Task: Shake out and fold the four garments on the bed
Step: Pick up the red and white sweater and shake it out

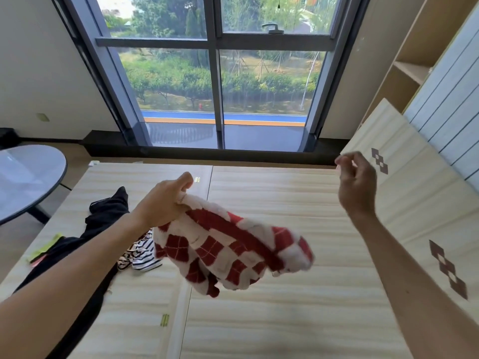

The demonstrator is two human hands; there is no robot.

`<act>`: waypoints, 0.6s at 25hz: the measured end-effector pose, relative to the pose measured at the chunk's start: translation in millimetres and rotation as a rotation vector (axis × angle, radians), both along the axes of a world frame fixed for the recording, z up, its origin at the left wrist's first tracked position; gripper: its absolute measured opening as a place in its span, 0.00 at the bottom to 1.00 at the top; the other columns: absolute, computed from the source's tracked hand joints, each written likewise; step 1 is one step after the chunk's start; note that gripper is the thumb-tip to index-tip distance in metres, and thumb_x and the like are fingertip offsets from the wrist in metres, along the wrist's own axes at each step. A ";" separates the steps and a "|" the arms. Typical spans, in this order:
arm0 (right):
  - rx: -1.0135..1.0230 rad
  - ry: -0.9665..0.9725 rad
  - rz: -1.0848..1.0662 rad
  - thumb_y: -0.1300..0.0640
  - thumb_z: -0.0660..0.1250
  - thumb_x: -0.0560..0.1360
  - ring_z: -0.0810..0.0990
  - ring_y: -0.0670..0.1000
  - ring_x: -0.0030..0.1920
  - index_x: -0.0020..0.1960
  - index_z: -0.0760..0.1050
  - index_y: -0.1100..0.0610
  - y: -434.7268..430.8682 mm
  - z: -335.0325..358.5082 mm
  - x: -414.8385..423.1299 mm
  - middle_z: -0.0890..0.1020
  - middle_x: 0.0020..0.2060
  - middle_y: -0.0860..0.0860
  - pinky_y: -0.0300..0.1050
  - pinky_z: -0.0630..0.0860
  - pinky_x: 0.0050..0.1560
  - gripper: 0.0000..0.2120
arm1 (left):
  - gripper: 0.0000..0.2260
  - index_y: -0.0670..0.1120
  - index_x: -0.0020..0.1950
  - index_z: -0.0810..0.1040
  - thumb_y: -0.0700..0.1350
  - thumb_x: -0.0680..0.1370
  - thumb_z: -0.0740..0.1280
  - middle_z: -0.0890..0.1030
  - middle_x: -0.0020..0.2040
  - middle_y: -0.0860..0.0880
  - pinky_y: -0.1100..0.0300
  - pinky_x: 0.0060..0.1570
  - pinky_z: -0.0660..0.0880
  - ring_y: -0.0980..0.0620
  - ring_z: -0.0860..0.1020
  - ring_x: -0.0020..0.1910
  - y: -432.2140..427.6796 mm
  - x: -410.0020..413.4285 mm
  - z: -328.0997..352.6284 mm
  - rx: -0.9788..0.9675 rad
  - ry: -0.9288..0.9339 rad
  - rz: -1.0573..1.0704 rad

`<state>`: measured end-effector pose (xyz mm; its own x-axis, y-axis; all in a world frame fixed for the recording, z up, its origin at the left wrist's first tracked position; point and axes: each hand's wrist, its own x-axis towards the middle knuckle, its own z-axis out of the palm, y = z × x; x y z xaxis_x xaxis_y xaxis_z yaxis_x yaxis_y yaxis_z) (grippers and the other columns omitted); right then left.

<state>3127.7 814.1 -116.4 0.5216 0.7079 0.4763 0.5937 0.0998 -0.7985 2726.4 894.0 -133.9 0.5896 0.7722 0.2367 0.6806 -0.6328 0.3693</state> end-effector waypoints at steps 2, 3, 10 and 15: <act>-0.159 -0.028 0.203 0.45 0.68 0.78 0.76 0.47 0.35 0.51 0.78 0.58 -2.9 4.2 1.5 0.79 0.35 0.53 0.31 0.71 0.36 0.15 | 0.13 0.48 0.50 0.71 0.37 0.75 0.74 0.81 0.38 0.52 0.61 0.33 0.76 0.57 0.75 0.31 -8.6 8.9 -5.3 0.071 0.055 -0.119; -0.252 -0.025 0.320 0.38 0.70 0.72 0.77 0.47 0.36 0.54 0.77 0.56 -6.9 -2.7 -9.6 0.80 0.36 0.52 0.30 0.71 0.36 0.23 | 0.10 0.45 0.51 0.74 0.38 0.76 0.73 0.83 0.37 0.51 0.61 0.33 0.75 0.56 0.75 0.30 -13.1 17.8 -5.8 0.104 0.084 -0.164; -0.739 0.117 0.808 0.37 0.78 0.64 0.78 0.48 0.59 0.62 0.72 0.48 -45.0 -100.2 -188.4 0.79 0.58 0.46 0.44 0.78 0.58 0.32 | 0.07 0.44 0.50 0.78 0.47 0.79 0.70 0.83 0.35 0.50 0.59 0.31 0.76 0.54 0.75 0.27 -15.3 49.6 63.7 0.321 0.073 -0.122; -0.566 0.121 0.486 0.41 0.76 0.64 0.71 0.54 0.67 0.70 0.63 0.55 -10.1 -91.7 -254.5 0.70 0.67 0.51 0.56 0.75 0.64 0.41 | 0.08 0.45 0.47 0.79 0.48 0.80 0.70 0.74 0.31 0.57 0.70 0.32 0.64 0.59 0.70 0.25 -23.5 36.5 108.5 0.346 0.045 -0.112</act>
